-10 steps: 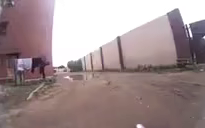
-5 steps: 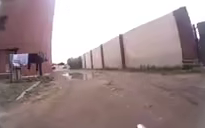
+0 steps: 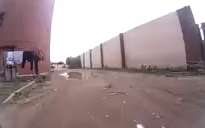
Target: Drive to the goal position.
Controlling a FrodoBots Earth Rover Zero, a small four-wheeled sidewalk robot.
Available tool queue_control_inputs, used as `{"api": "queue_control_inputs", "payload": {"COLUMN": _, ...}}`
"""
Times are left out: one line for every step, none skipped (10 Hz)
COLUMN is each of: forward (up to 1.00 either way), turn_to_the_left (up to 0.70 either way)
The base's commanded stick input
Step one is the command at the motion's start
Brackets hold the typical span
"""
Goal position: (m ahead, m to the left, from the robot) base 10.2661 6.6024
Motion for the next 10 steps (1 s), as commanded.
{"api": "queue_control_inputs", "payload": {"forward": 0.7, "turn_to_the_left": 0.25}}
{"api": "queue_control_inputs", "payload": {"forward": 0.7, "turn_to_the_left": 0.16}}
{"api": "queue_control_inputs", "payload": {"forward": 0.7, "turn_to_the_left": 0.31}}
{"api": "queue_control_inputs", "payload": {"forward": 0.7, "turn_to_the_left": 0.35}}
{"api": "queue_control_inputs", "payload": {"forward": 0.7, "turn_to_the_left": 0.35}}
{"api": "queue_control_inputs", "payload": {"forward": 0.7, "turn_to_the_left": 0.35}}
{"api": "queue_control_inputs", "payload": {"forward": 0.7, "turn_to_the_left": 0.35}}
{"api": "queue_control_inputs", "payload": {"forward": 0.7, "turn_to_the_left": 0.35}}
{"api": "queue_control_inputs", "payload": {"forward": 0.7, "turn_to_the_left": 0.35}}
{"api": "queue_control_inputs", "payload": {"forward": 0.7, "turn_to_the_left": 0.35}}
